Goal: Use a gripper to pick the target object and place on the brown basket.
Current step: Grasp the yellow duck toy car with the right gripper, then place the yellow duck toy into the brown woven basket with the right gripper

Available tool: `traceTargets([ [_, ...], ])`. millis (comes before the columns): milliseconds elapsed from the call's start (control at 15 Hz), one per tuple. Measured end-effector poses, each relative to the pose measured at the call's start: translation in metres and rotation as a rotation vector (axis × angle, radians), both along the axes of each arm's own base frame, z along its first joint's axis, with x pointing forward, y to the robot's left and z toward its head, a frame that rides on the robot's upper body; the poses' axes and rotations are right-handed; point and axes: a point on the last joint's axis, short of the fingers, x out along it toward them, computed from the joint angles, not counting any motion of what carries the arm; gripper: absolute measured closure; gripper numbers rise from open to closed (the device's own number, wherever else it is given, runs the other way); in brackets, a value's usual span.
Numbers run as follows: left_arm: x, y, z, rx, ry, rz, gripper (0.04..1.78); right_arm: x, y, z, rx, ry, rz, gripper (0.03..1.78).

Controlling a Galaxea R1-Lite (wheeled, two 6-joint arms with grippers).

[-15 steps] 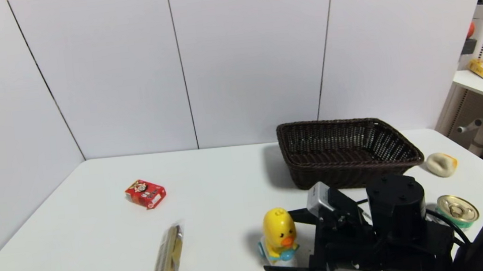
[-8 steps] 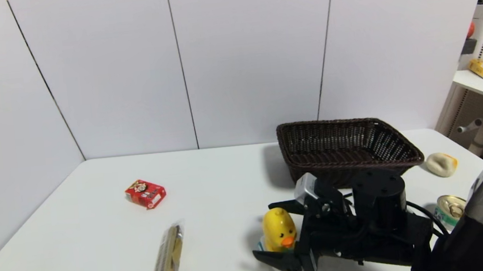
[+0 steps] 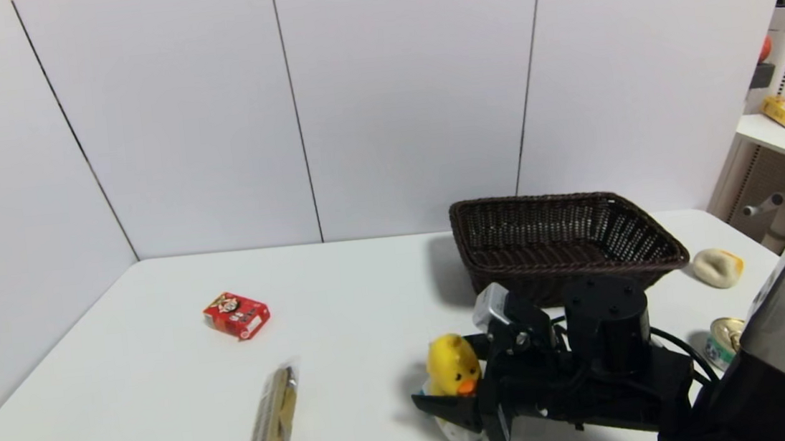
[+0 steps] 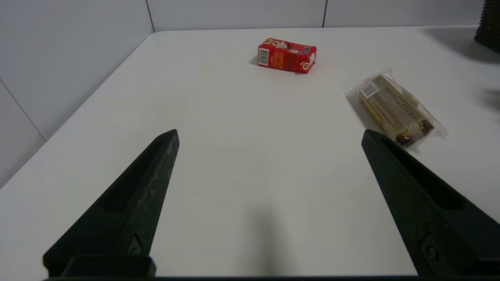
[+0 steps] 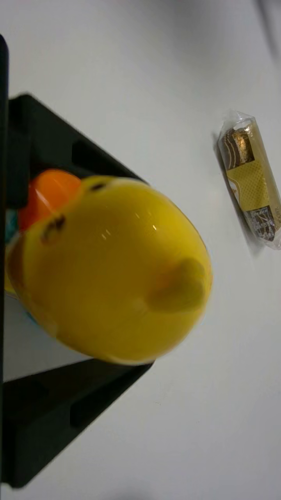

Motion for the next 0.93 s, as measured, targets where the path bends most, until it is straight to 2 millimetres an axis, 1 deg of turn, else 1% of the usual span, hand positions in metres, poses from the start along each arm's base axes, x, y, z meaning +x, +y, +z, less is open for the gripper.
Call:
traceTargets([
  [67,0.000,0.000,0.000,0.000,0.000,0.000,0.13,0.000,0.000,0.000,0.000,0.000,-0.001,0.77],
  [267,0.000,0.000,0.000,0.000,0.000,0.000,0.13,-0.001,-0.001,0.000,-0.001,0.002,0.000,1.08],
  [333,0.000,0.000,0.000,0.000,0.000,0.000,0.13,-0.001,-0.001,0.001,0.001,0.000,0.000,1.47],
  [733,0.000,0.000,0.000,0.000,0.000,0.000,0.13,-0.005,-0.004,0.003,-0.002,0.004,-0.002,1.47],
  [933,0.000,0.000,0.000,0.000,0.000,0.000,0.13,-0.006,-0.007,0.012,0.016,0.000,-0.010,1.47],
])
